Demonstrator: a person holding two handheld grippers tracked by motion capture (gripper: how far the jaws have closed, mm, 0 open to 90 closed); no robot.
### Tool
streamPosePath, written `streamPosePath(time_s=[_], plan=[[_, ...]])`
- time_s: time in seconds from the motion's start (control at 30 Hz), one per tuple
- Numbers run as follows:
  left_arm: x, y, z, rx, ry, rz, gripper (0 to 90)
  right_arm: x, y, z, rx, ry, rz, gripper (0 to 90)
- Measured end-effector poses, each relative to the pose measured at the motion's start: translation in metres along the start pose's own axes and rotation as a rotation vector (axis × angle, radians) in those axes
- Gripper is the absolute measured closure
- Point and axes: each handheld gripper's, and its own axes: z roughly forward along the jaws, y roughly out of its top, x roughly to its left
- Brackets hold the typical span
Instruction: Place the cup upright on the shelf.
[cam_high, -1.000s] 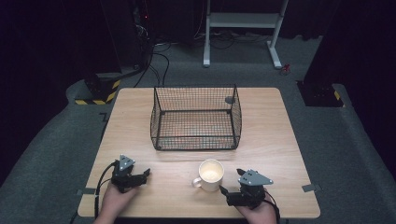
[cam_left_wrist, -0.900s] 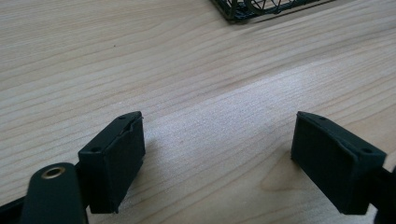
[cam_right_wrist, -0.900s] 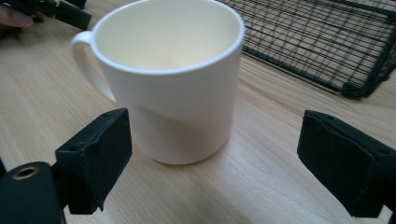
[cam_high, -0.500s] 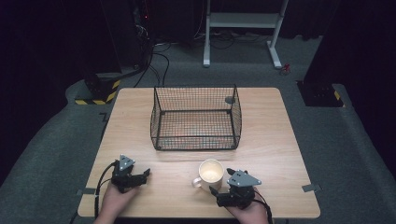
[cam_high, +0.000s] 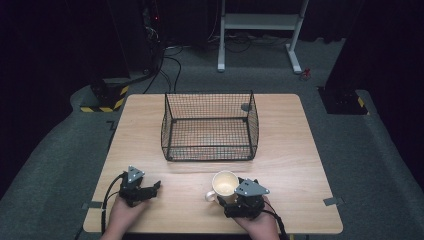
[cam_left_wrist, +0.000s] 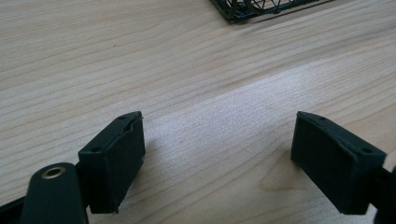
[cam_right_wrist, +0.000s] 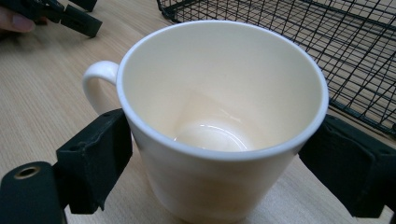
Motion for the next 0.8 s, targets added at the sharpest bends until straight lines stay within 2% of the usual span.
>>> streamPosePath(time_s=[0.33,0.8], plan=[[0.000,0.000,0.000,0.001,-0.001,0.001,17.9,-0.002,0.006,-0.005,-0.046,0.018,0.018,9.8],[0.000,0.000,0.001,-0.002,-0.002,0.000,17.9,-0.005,0.019,0.007,-0.024,0.033,0.003,9.7]])
